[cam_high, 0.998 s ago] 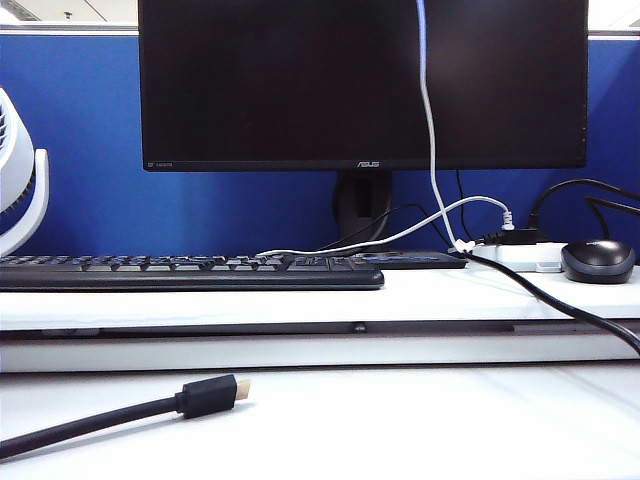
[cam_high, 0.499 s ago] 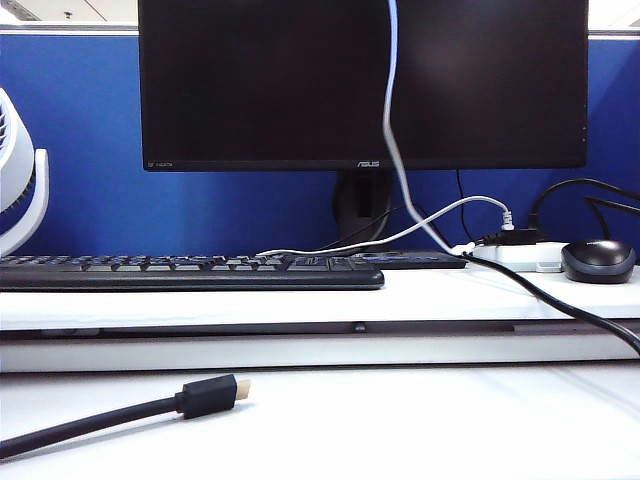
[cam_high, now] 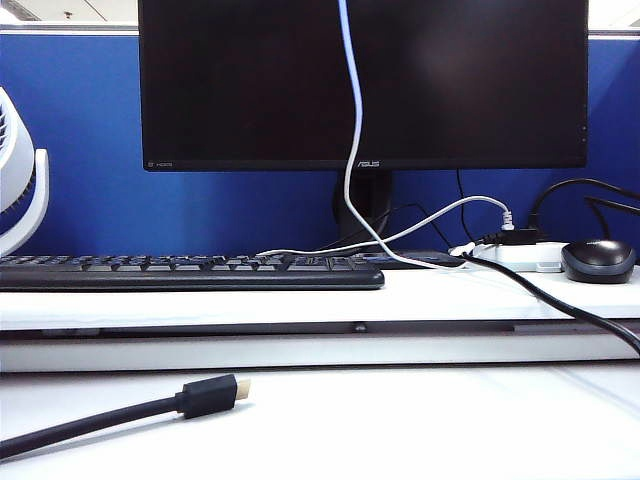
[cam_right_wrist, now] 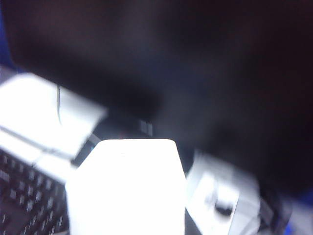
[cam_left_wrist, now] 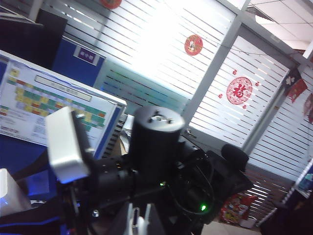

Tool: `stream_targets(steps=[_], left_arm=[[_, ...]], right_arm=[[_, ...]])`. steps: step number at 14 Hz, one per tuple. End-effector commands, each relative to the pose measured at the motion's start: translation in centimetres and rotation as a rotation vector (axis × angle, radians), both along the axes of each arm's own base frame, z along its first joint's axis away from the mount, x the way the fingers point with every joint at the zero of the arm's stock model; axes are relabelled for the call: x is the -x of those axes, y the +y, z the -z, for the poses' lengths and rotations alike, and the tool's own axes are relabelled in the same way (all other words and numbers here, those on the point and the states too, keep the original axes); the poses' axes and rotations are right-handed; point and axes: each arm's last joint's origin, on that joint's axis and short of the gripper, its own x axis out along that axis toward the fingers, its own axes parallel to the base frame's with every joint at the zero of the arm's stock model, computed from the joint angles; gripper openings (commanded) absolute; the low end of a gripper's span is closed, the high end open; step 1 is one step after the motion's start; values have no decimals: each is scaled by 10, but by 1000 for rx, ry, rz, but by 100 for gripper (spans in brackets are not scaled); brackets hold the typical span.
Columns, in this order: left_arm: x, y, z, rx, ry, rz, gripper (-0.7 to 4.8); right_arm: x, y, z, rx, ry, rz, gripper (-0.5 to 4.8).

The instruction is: Pick up the Type-C charging cable and the charging base, insert one end of the Type-C charger into the corresponding slot on the base, and finally place the plugged-in charger back on the table.

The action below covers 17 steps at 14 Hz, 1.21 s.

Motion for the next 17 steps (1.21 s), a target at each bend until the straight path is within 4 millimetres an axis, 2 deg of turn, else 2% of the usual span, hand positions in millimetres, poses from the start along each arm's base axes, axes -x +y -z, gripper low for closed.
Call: stream_targets(steps=[1,4,9,12,13,14,15,17], left_arm=[[1,1,-1,-9,2,5,-6],[1,1,-1,-8,-5,4,-6],[2,1,0,-20,-2,19,-6],[2,1,0,-23,-2,22,-6],[1,1,1,-25,3,22,-6],[1,1,1,-25,2,23,-6],[1,1,1,-25,-1,22,-6],[1,1,1,-24,-2,22,-6]], right_arm=[[-78,32,98,149,567,-78,-1],[-100,38,133,196,729,-75,-1],[-129,29,170,216,864,-21,-1],[-153,23,209,215,993,0,-1],[-161,25,228,230,1042,6,14],[-163,26,236,238,1071,5,275],[-163,26,236,235,1071,4,451],[-161,25,229,229,1053,7,463]])
